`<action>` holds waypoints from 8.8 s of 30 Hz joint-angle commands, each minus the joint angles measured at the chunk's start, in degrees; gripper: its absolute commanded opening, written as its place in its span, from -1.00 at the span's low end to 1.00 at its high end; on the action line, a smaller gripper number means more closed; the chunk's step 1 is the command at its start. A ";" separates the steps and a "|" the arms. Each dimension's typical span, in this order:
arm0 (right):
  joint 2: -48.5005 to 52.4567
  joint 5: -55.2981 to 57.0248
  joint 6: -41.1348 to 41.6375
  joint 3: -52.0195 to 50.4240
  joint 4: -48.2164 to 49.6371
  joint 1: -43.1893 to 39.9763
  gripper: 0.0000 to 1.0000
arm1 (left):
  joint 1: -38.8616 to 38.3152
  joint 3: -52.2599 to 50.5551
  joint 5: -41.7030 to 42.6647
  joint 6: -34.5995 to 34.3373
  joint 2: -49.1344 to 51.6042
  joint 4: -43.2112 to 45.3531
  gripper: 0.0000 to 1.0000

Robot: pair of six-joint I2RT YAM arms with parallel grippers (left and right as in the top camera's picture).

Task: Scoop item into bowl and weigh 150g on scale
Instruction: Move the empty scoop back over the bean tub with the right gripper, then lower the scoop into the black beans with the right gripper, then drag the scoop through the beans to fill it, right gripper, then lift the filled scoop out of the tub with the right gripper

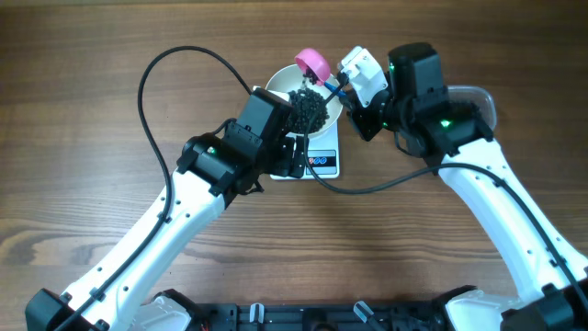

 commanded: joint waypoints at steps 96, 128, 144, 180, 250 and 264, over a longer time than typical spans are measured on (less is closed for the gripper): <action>-4.52 0.96 20.06 0.28 -19.26 -33.05 -0.91 | -0.22 -0.46 0.50 -0.50 -0.83 -0.02 1.00; -4.50 2.32 19.85 0.28 0.35 -33.07 -0.91 | -0.22 -0.46 0.50 -0.50 -0.83 0.00 1.00; -2.80 18.91 -4.13 0.28 -20.06 -33.07 -0.91 | -0.22 -0.46 0.50 -0.50 -0.83 -0.02 1.00; 10.82 4.52 -5.66 0.26 -19.30 -33.05 -0.91 | -0.22 -0.46 0.50 -0.50 -0.83 0.00 1.00; 10.82 -20.85 -5.33 0.26 -25.46 -43.74 -0.91 | -0.22 -0.46 0.50 -0.50 -0.83 -0.02 1.00; 10.82 -18.45 -3.80 0.26 -25.00 -44.98 -0.91 | -0.22 -0.46 0.50 -0.50 -0.83 -0.02 1.00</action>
